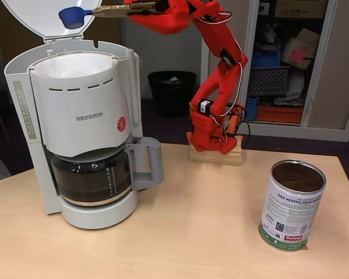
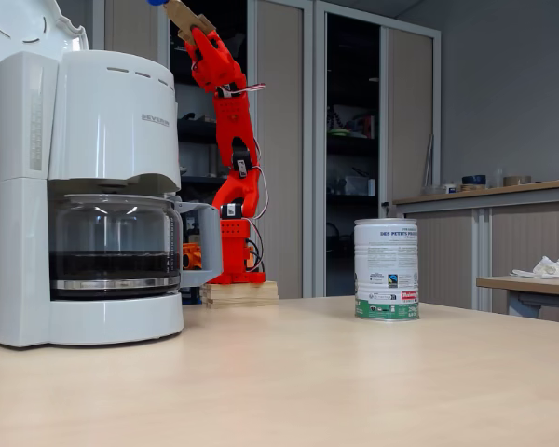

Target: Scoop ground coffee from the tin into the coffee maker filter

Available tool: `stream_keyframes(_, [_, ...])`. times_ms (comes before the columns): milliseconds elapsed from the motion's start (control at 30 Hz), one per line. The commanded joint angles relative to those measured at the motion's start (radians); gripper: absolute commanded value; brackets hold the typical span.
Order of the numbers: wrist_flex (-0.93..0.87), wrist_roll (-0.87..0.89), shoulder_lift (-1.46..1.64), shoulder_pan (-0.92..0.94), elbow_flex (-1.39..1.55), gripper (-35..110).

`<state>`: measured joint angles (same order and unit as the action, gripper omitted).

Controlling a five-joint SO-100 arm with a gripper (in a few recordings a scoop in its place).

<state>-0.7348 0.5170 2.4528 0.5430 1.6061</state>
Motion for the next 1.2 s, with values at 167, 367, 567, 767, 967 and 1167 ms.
stream_keyframes(167, [0.040,0.199,0.081,0.028,0.064,0])
stream_keyframes(367, [0.074,0.341,0.143,0.075,0.160,0])
stream_keyframes(567, [0.098,0.463,0.215,0.129,0.275,0])
stream_keyframes(767, [0.101,0.548,0.279,0.176,0.334,0])
stream_keyframes(967, [0.140,0.649,0.339,0.207,0.396,0])
stream_keyframes(1167, [0.252,0.770,0.405,0.229,0.520,0])
